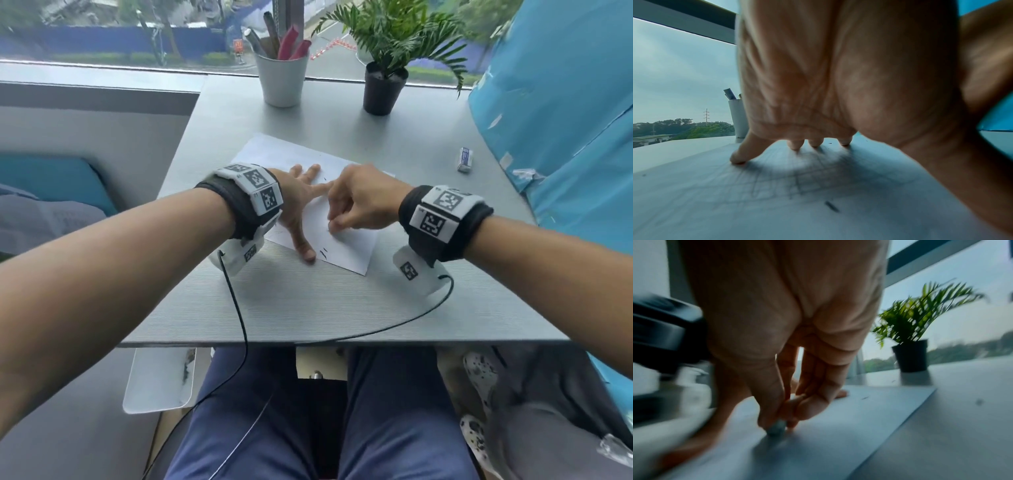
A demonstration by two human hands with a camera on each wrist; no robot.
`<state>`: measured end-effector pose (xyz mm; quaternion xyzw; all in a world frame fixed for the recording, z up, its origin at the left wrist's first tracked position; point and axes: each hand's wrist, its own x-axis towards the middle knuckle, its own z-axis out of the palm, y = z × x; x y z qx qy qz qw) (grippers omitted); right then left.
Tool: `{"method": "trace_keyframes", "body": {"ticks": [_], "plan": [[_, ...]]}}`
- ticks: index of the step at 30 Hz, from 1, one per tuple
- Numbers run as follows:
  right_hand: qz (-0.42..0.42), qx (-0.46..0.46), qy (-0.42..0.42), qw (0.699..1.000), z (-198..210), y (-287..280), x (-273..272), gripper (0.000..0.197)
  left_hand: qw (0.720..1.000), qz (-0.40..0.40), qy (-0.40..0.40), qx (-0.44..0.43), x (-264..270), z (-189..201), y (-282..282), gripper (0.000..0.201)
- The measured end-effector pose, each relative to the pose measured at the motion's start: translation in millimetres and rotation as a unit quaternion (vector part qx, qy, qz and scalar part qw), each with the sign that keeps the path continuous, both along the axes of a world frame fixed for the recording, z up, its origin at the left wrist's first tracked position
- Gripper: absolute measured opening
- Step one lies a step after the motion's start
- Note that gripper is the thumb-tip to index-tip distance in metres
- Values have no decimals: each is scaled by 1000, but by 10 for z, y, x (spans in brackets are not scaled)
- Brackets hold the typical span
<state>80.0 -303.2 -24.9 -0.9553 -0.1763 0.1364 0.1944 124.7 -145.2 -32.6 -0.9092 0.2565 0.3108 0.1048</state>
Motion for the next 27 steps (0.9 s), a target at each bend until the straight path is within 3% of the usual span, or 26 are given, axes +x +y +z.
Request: {"method": "trace_keyframes", "body": {"ticks": [3,7,11,15,20,24,27], "plan": [[-32,7,-39,999,-31,-12,56,4,1000,2,-4,4,-2,-20,0,153],[37,-11,11,999,-34,97,-99,6,1000,-5,-3,2,16,-15,7,154],[-33,-21,-43,998,27,-66,95,4,1000,2,-5,7,-29,13,-18,152],[35,-17,12,999,-31,54,-146,10,1000,3,3,-4,-35,17,10,151],[-65,-6,-51,997,14,-263,52,7,1000,0,2,-27,-23,3,67,148],[-65,-57,-37,996,-39,-311,47,6,999,4,3,-33,14,-30,157,139],[-73,-83,-76,991,8,-266,98,3,1000,8,-2,-27,56,25,211,126]]}}
